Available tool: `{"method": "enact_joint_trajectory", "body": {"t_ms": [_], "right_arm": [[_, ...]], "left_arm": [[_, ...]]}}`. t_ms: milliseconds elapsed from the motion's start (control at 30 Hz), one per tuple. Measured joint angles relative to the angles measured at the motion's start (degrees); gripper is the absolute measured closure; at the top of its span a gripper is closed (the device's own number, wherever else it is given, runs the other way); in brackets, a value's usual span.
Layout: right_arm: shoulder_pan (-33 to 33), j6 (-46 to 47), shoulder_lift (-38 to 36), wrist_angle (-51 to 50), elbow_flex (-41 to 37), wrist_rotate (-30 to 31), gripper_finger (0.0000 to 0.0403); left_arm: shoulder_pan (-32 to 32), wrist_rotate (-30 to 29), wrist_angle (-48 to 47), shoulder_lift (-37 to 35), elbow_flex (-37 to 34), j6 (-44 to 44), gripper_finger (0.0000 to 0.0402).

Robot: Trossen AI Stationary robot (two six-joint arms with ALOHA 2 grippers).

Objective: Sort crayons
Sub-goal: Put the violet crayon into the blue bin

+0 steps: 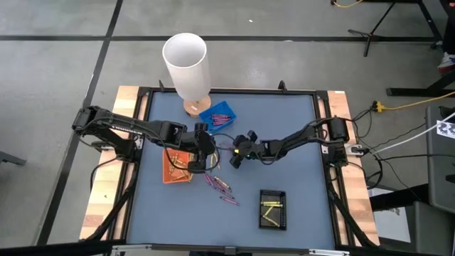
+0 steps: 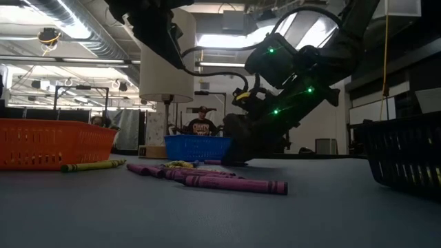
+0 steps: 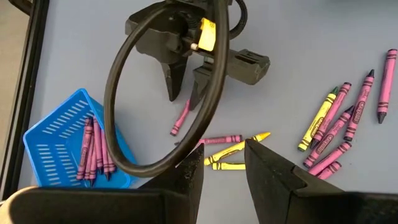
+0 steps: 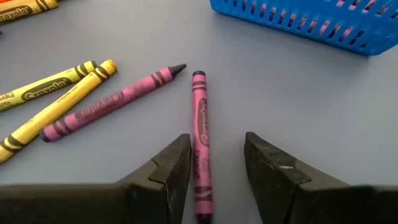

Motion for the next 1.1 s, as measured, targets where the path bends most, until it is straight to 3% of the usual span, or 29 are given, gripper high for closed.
{"method": "enact_joint_trajectory", "body": {"t_ms": [300,767,1100], "right_arm": [[-0.06,0.02,0.0,0.02,-0.02,0.03,0.0259],[0.0,0.01,-0.07,0.26,-0.04,-0.17,0.038],[-0.06,-0.07,-0.09,0.02,0.39,-0.1,0.0371]], "left_arm": [[0.0,0.04,0.0,0.0,0.0,0.0,0.0303],[0.01,0.33,-0.64,0.0,0.0,-3.1,0.0303],[-2.03,4.61,-4.48,0.0,-0.26,-4.37,0.0303]]}}
